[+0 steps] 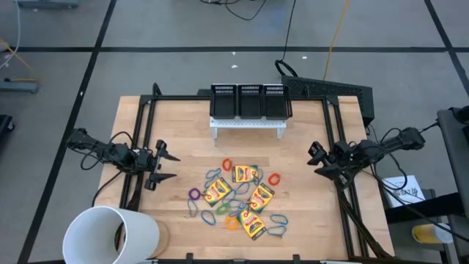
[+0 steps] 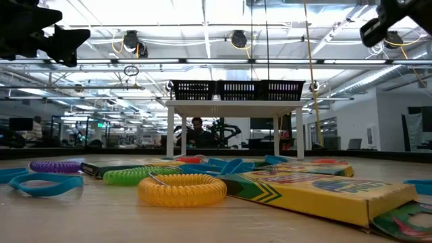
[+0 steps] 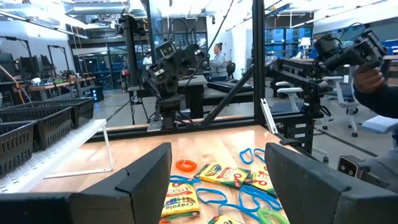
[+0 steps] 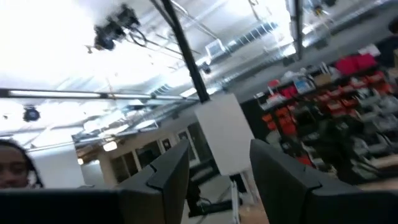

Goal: Pick & Place Office Desk Supplies
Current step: Put the blue rubber band into the right black bin on the shelf

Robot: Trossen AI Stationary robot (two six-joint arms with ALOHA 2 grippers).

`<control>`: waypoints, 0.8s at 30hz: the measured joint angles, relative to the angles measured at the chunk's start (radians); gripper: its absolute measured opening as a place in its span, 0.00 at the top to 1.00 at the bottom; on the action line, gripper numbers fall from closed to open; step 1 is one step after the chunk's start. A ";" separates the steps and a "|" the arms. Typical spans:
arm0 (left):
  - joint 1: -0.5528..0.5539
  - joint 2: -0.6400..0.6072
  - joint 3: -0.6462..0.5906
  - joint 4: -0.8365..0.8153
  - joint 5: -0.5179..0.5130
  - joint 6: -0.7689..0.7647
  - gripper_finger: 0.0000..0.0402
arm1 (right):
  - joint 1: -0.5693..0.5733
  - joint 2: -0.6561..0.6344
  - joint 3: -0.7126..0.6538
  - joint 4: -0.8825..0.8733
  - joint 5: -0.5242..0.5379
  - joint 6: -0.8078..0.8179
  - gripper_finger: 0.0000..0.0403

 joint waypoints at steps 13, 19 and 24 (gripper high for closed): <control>0.000 0.000 0.000 0.001 0.000 0.000 0.33 | 0.216 0.616 0.249 0.281 0.012 -0.377 0.38; 0.000 0.000 0.000 0.001 0.000 0.000 0.33 | 0.266 0.798 0.564 -0.297 0.219 -0.368 0.29; 0.000 0.000 0.000 0.000 0.000 0.000 0.33 | 0.282 0.950 0.768 -0.812 0.394 -0.213 0.30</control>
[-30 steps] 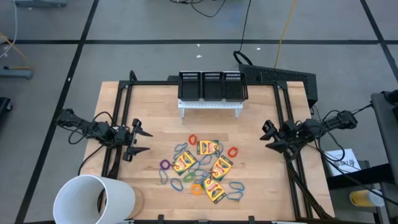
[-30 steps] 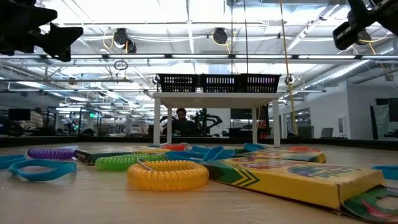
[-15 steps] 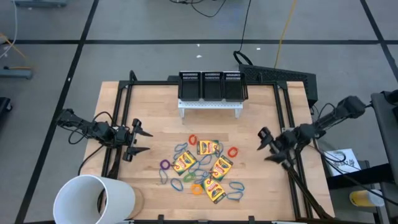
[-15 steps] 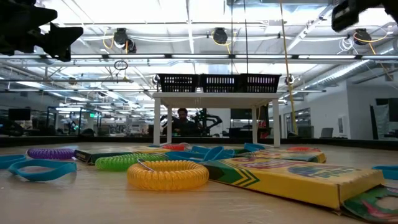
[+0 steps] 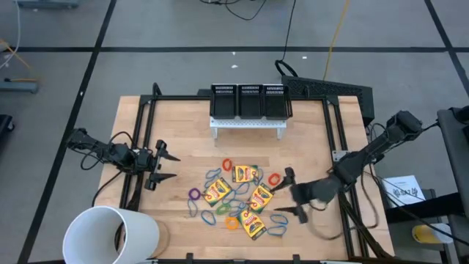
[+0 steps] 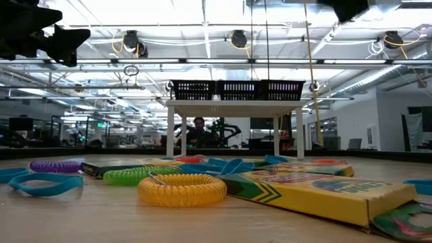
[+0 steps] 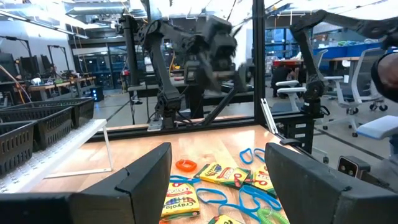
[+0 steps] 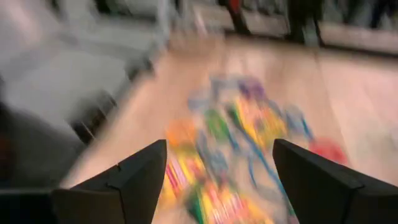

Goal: Pick & Place Office Desk Supplies
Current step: Put the blue rubber band into the right black bin on the shelf

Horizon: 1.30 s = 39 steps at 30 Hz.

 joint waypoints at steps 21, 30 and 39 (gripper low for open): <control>0.000 0.000 0.000 0.000 0.000 0.000 0.33 | 0.148 0.357 0.130 -0.382 -0.137 0.263 0.34; 0.000 0.000 0.000 0.000 0.000 0.000 0.33 | 0.202 0.418 0.129 -0.314 -0.137 0.198 0.35; 0.000 0.000 0.000 0.000 0.000 0.000 0.33 | 0.212 0.447 0.129 -0.285 -0.137 0.104 0.45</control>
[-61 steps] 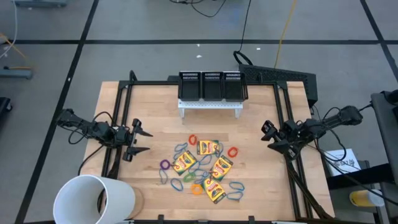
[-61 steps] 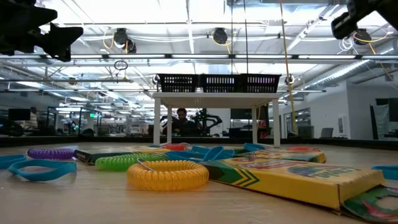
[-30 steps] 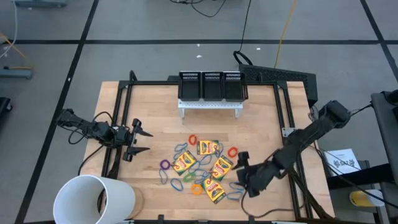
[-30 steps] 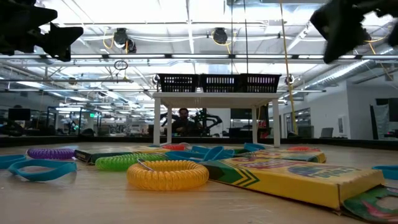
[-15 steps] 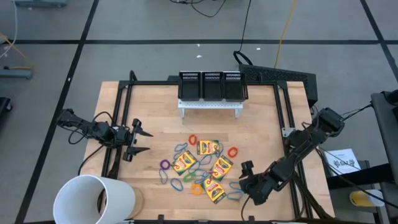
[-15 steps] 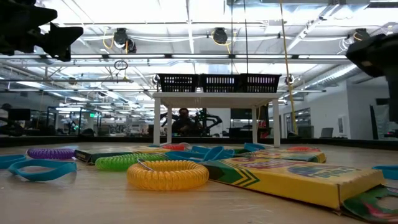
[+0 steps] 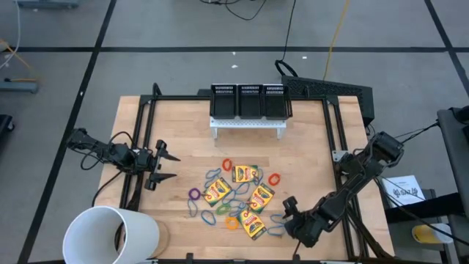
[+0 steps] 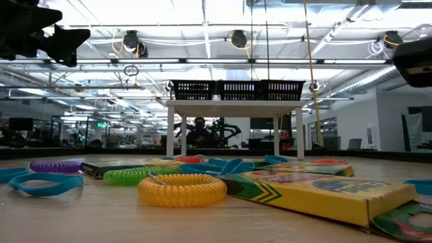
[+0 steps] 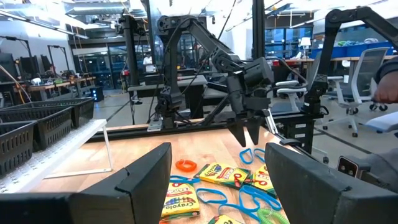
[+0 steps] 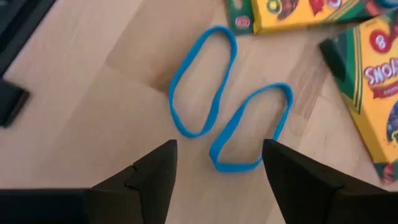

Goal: Pick & Place Office Desk Supplies
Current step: Put the blue rubber band into the right black bin on the shelf

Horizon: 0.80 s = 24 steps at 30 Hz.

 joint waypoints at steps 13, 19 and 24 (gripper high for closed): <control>0.000 0.000 0.000 0.000 0.000 0.000 0.33 | -0.025 0.020 -0.065 0.080 0.001 0.046 0.52; 0.000 0.000 0.000 0.000 0.000 0.000 0.33 | -0.034 0.015 -0.126 0.175 0.003 0.110 0.55; 0.000 0.000 0.000 0.000 0.000 0.000 0.33 | -0.034 0.011 -0.132 0.190 0.000 0.110 0.60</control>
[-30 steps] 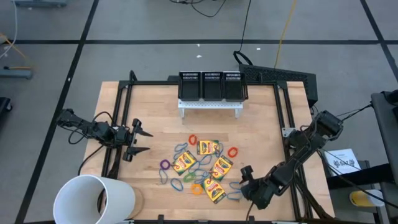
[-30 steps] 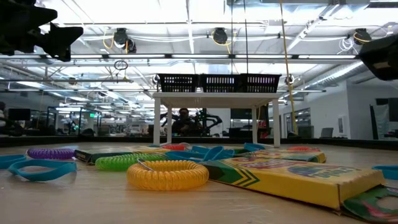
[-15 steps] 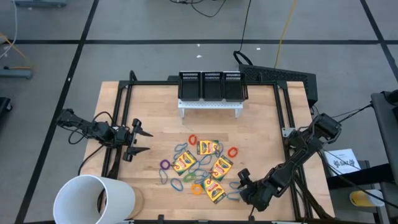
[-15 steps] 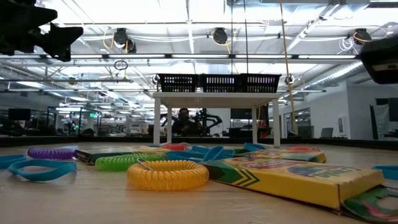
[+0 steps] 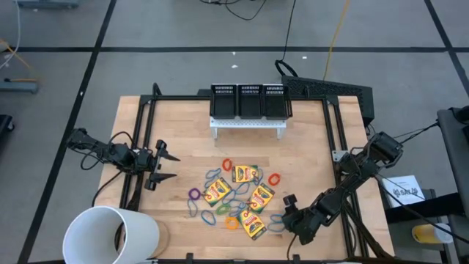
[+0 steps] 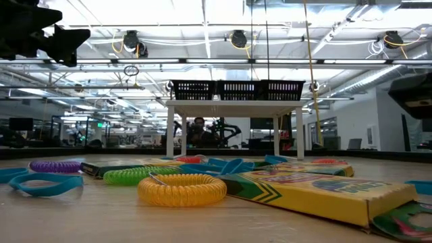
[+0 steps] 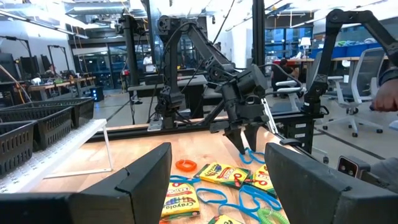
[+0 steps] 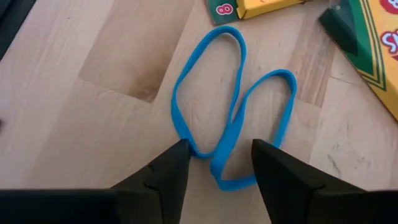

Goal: Pick & Place Office Desk Supplies
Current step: Put the blue rubber band into the right black bin on the shelf

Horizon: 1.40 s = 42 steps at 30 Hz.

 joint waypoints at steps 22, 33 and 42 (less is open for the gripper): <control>0.000 0.000 0.000 0.000 0.000 0.000 0.33 | -0.001 -0.052 -0.013 -0.008 -0.064 0.061 0.70; 0.000 0.000 0.000 0.000 0.000 0.000 0.33 | 0.000 -0.054 -0.049 0.003 -0.070 0.059 0.79; 0.000 0.000 0.000 0.000 0.000 0.000 0.33 | 0.000 -0.056 -0.049 -0.001 -0.071 0.058 0.91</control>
